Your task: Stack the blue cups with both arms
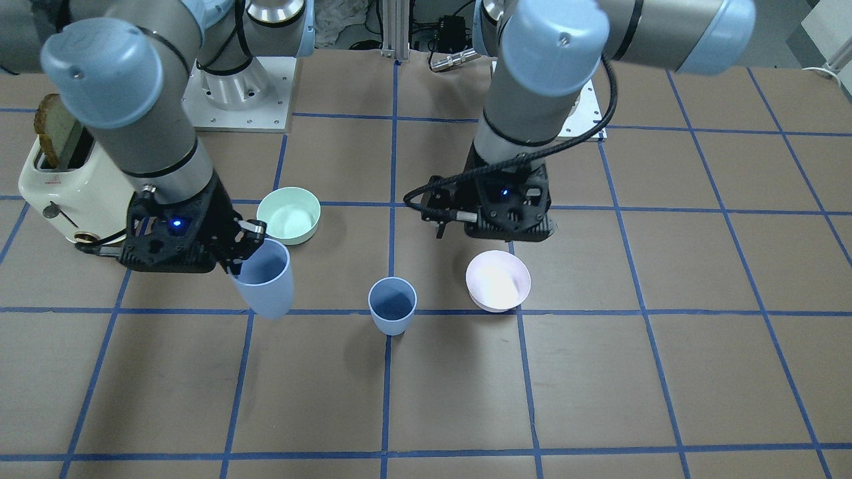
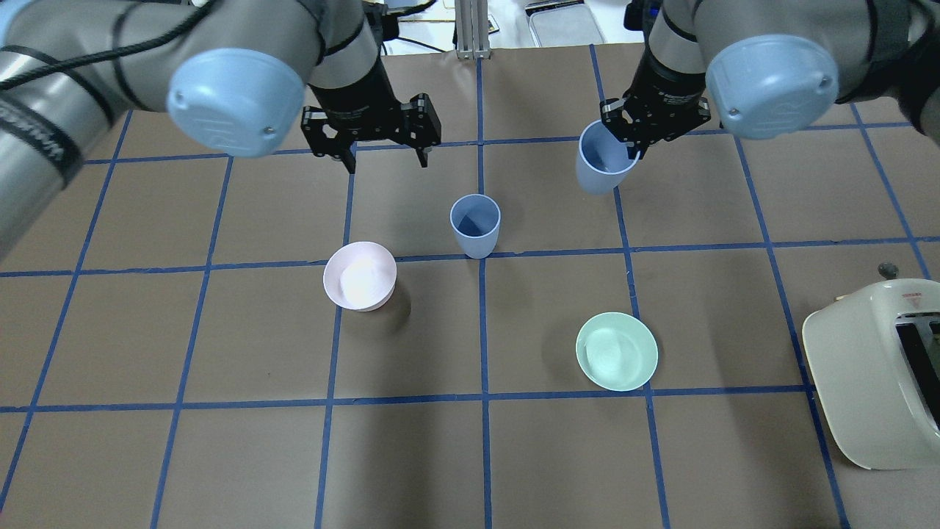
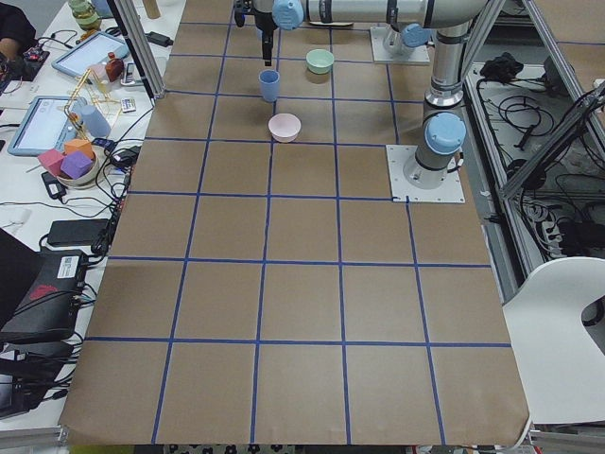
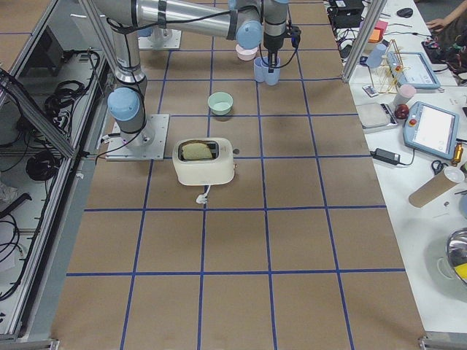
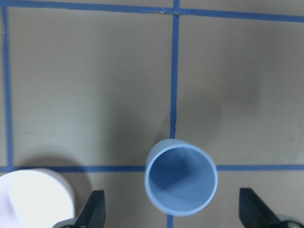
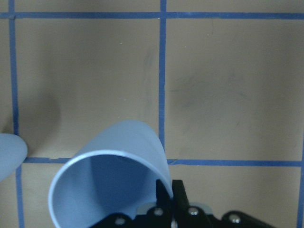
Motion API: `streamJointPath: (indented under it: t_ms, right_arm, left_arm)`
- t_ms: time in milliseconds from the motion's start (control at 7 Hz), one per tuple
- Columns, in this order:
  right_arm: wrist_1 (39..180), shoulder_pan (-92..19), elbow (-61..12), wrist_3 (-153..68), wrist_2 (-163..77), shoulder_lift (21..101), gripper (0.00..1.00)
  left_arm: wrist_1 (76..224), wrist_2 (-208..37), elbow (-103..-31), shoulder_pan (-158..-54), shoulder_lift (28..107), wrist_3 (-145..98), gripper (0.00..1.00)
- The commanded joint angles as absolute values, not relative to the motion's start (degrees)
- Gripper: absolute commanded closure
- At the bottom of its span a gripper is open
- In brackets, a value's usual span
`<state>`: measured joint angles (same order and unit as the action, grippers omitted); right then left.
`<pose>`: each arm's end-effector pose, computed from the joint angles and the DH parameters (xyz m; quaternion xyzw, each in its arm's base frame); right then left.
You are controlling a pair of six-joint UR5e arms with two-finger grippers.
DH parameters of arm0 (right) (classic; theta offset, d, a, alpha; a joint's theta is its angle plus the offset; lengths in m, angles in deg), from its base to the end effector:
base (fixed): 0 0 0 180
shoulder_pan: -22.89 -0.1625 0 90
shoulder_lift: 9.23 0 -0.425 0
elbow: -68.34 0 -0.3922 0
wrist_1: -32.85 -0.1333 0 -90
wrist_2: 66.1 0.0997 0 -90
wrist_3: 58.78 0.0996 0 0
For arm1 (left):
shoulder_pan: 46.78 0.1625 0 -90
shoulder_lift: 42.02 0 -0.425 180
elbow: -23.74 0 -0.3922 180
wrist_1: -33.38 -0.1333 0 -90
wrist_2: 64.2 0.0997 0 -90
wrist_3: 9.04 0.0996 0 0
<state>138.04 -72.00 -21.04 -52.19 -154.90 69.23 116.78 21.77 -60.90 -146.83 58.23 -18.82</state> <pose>0.1841 -0.5633 0.4127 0.0144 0.9991 -0.0360 0.0141 -0.2374 -0.5358 0.4510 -0.0029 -0.9993 0.0086 0.0372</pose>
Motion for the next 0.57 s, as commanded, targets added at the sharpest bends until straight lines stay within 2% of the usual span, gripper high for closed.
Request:
streamJointPath:
  t_ms: [0, 429]
  right_arm:
    - [137.62, -80.87, -20.07, -38.99, -154.44, 68.82, 1.0]
    - [142.36, -86.53, -19.2, -33.67, -154.52, 64.43, 1.0]
  left_arm:
    - [122.49, 22.8, -61.51, -142.69, 49.94, -14.16, 0.0]
    - [121.8, 24.91, -62.22, -139.78, 49.47, -13.96, 0.0]
